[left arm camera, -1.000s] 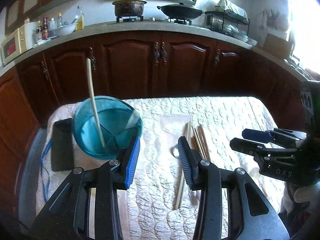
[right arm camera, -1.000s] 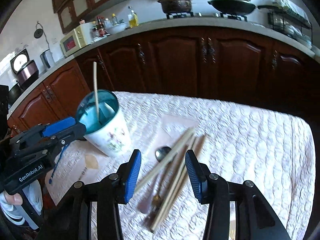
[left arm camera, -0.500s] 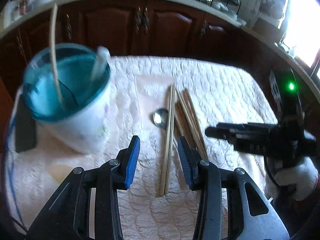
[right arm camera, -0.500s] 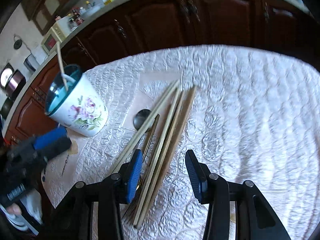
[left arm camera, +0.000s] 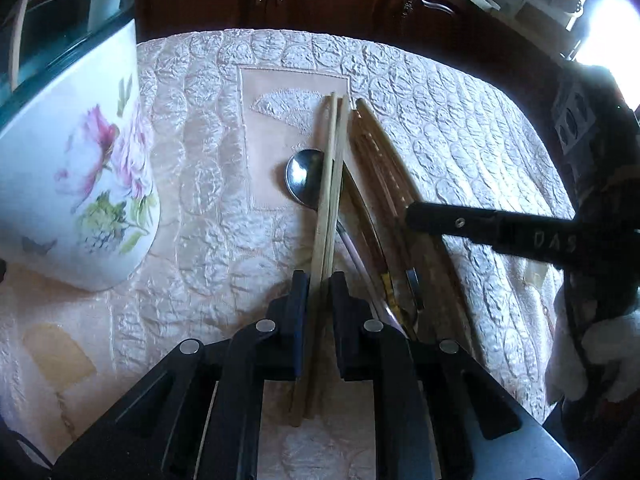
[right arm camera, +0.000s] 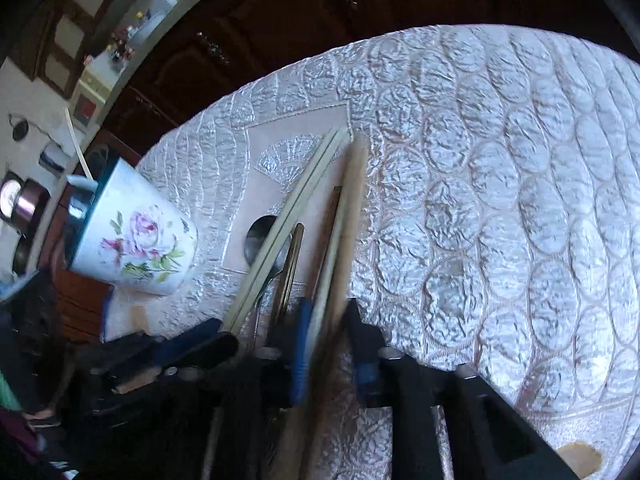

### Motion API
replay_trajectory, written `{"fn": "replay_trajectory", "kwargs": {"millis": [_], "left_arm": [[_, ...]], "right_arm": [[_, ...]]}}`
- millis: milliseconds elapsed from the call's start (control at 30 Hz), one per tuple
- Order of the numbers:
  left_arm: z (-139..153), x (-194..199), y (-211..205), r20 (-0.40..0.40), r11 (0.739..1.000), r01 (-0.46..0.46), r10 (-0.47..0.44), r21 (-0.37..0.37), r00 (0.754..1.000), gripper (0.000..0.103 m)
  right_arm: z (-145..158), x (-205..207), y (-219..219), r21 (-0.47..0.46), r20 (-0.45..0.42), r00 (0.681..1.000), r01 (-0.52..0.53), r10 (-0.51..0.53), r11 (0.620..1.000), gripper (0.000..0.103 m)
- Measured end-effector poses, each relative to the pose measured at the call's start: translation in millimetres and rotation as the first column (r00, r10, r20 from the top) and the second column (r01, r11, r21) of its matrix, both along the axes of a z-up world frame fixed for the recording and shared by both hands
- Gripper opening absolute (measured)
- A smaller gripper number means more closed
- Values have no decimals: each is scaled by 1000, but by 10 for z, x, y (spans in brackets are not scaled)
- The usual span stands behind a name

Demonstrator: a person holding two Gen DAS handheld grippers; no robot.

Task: Organize utensils
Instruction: 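Grasp another wooden chopstick with the left tool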

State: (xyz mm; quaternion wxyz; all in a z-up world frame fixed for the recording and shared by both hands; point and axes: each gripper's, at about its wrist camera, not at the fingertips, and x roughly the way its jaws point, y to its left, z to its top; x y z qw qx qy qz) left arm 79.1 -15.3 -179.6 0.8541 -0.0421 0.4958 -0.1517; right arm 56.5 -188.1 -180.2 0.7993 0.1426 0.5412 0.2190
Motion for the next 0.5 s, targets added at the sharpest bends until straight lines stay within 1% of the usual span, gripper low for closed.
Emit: {"fn": "replay_trajectory", "kwargs": {"millis": [100,200,267,300,433,467,500], "left_arm": [[42,-118,111,-8,1000,-5,5,-15,1000,9],[106,-355,309,-22,1000,-11,11,-18,1000,9],[135,-489,395,-33,1000,-7,7,-10,999,9],[141,-585,445,-51,1000,0,-1,-17,999,9],[148,-861,540,-99,999,37,-39,-18,994,9],[159,-883,532,-102,998,51,-53,-22,993,11],[179,-910,542,-97,998,56,-58,-20,994,13]], "right_arm": [[12,-68,-105,8,2,1000,13,-13,1000,12],[25,-232,-290,15,-7,1000,26,-26,1000,12],[17,-386,-422,16,-26,999,30,-30,999,12],[0,-473,-488,9,-39,999,27,-27,1000,12],[-28,-748,-660,-14,-101,995,-15,13,1000,12],[-30,-763,-694,-23,-100,995,-14,11,1000,18],[-8,-784,-722,-35,-88,996,-5,2,999,28]]}}
